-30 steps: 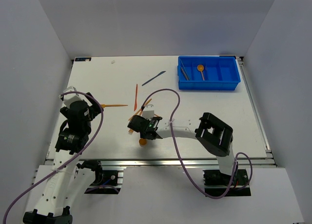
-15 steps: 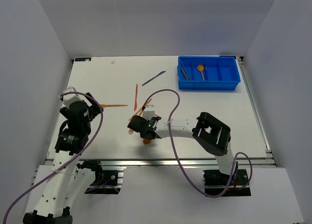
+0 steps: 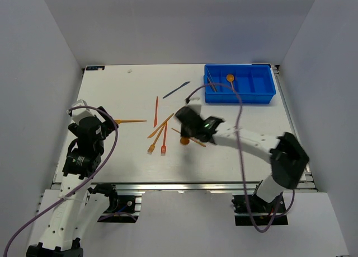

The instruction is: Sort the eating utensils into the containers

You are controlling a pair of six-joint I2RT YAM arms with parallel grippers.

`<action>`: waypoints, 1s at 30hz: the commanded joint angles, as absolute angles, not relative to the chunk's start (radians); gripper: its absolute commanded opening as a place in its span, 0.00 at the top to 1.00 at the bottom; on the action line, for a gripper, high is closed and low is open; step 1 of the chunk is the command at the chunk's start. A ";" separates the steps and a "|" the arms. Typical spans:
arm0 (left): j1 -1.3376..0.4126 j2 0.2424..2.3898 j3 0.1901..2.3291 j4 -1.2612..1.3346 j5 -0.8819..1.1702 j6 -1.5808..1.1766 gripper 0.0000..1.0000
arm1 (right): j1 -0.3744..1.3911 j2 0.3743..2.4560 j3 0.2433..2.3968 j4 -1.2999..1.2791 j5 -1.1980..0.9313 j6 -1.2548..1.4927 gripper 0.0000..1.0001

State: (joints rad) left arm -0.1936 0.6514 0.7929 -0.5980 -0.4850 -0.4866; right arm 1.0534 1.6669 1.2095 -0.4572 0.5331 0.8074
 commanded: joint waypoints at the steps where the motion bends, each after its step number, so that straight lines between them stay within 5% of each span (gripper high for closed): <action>1: -0.198 0.632 0.788 -0.586 -0.479 -0.480 0.02 | 0.747 1.505 1.167 -0.231 0.302 0.487 1.00; 8: -0.196 0.640 0.790 -0.586 -0.477 -0.480 0.02 | 0.365 1.837 1.608 -0.262 0.054 -0.123 1.00; 13: -0.199 0.646 0.785 -0.577 -0.459 -0.477 0.02 | 0.236 2.159 2.029 -0.384 -0.020 -0.288 1.00; 30: -0.199 0.701 0.788 -0.581 -0.457 -0.474 0.02 | 0.147 2.195 1.763 -0.080 -0.032 -0.391 1.00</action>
State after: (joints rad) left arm -0.1940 0.6998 0.7914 -0.5972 -0.4629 -0.4824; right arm 0.1566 2.2448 1.7824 -0.1493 -0.0360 -0.3798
